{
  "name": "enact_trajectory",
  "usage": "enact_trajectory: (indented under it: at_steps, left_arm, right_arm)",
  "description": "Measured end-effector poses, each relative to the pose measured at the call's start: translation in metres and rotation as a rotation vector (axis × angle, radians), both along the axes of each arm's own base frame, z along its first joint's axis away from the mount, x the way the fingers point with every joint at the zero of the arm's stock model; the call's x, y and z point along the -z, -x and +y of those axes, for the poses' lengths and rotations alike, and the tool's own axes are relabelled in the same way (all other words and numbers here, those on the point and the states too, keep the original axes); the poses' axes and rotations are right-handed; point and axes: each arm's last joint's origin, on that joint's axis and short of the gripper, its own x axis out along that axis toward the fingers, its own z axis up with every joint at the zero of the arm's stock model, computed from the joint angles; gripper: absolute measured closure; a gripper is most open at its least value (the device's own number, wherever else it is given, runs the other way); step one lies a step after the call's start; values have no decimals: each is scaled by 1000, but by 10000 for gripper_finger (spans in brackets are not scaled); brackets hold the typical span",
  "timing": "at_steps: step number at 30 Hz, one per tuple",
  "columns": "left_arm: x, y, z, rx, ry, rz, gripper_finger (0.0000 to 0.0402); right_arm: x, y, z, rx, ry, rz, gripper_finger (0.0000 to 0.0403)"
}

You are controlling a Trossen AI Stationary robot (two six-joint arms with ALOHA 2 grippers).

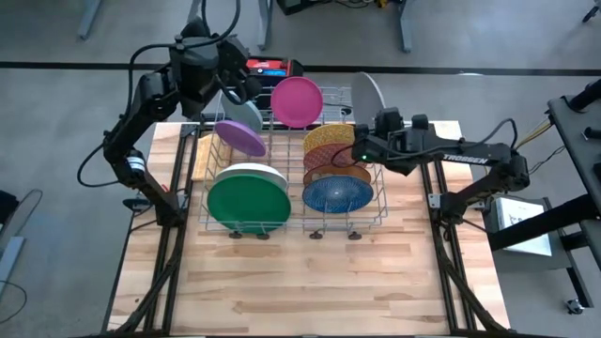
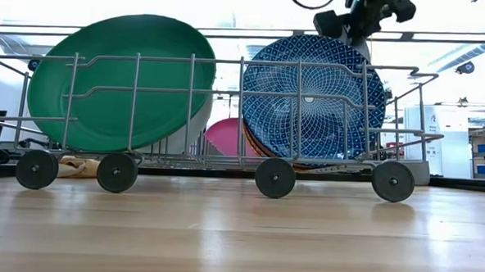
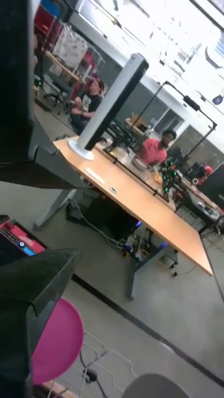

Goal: Sort dishes
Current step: Put the gray plate into the dishwasher rack

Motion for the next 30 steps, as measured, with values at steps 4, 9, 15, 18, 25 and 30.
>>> enact_trajectory:
  at_steps: [4,9,15,18,25,30]
  left_arm:
    - [2,-1,0,6,9,3,248]
    - [4,-3,1,3,21,5,248]
    - [6,-3,0,27,40,7,248]
    - [7,-4,0,44,58,-5,248]
    - [9,-7,-2,167,104,-26,248]
    - [8,-7,-2,162,117,-63,248]
  right_arm:
    - [13,1,0,9,-19,-4,396]
    - [23,2,1,-3,-90,-9,365]
    - [24,2,1,-3,-95,-20,328]
    - [24,2,1,-9,-96,-2,310]
    - [5,9,2,-11,-105,64,267]
    - [-9,13,4,-32,-119,92,240]
